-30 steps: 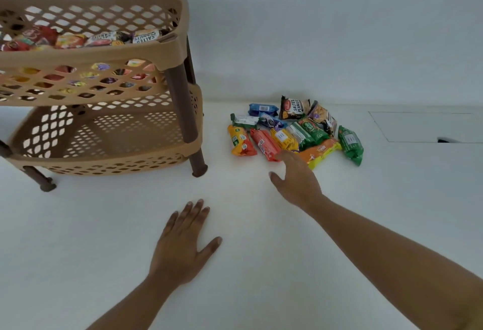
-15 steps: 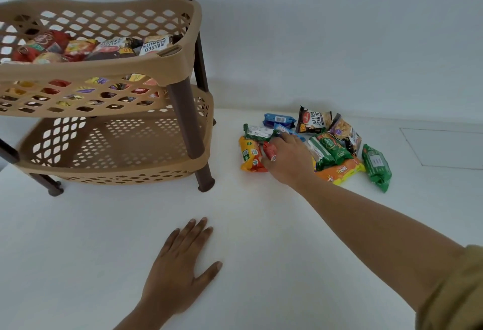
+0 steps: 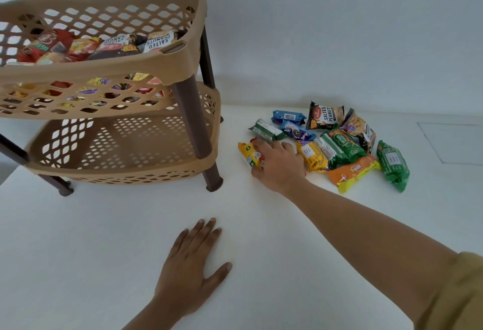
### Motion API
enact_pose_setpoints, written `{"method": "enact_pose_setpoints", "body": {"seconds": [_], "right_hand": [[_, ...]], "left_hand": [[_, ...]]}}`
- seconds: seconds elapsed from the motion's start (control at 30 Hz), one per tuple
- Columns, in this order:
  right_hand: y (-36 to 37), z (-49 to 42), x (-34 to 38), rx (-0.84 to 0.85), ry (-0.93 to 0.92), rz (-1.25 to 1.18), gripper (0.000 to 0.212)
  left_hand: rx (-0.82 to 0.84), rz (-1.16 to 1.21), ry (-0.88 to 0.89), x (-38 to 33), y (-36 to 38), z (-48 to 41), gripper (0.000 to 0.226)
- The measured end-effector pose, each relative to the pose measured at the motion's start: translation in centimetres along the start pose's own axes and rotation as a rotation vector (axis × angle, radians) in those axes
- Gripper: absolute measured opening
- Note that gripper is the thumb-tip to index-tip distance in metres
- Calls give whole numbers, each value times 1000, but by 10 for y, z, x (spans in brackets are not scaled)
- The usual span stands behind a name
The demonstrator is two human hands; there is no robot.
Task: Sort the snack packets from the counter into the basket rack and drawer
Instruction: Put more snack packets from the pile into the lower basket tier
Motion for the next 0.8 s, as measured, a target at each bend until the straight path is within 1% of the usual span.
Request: {"method": "enact_pose_setpoints", "body": {"seconds": [0.1,0.23,0.33,0.37,0.43,0.47,0.5,0.57,0.63,0.73,0.8], "right_hand": [[-1,6,0,0,-11,6,67],[-3,14,-1,-13,-22,-13,63],[-2,24,-1,-42,-79,-40,54],[-1,27,-3,-50,-94,-70,53],[-1,33,-6,-61,-118,-166,52],[-3,36,-8,-74,-126,-223,51],[-6,38,-11,-94,-134,-274,50],[-13,41,-18,-157,-135,-316,46],[-18,42,-30,-202,-71,-344,47],[-16,42,-43,-168,23,-375,48],[-14,44,-48,-127,61,-343,49]], "left_hand": [[-56,129,-77,-15,-25,-27,68],[-164,286,-55,-67,-73,-93,56],[-163,377,-127,-79,-88,-135,54],[-129,341,-135,-80,-88,-146,57],[8,179,-120,-79,-78,-163,68],[63,105,-99,-78,-73,-169,71],[89,53,-77,-78,-70,-173,68],[49,2,-57,-79,-69,-176,54],[-27,-5,-76,-80,-72,-177,43],[-57,34,-119,-81,-73,-179,41],[-45,-29,-104,-84,-75,-179,46]]}}
Point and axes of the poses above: each hand's wrist, its own z-axis away from the middle knuckle, its own y-axis out of the palm, x = y × z, the point moved 8 cm from there along -z, towards the middle knuckle, and after that the axes turned 9 degrees about -z, right-handed, at the moved point
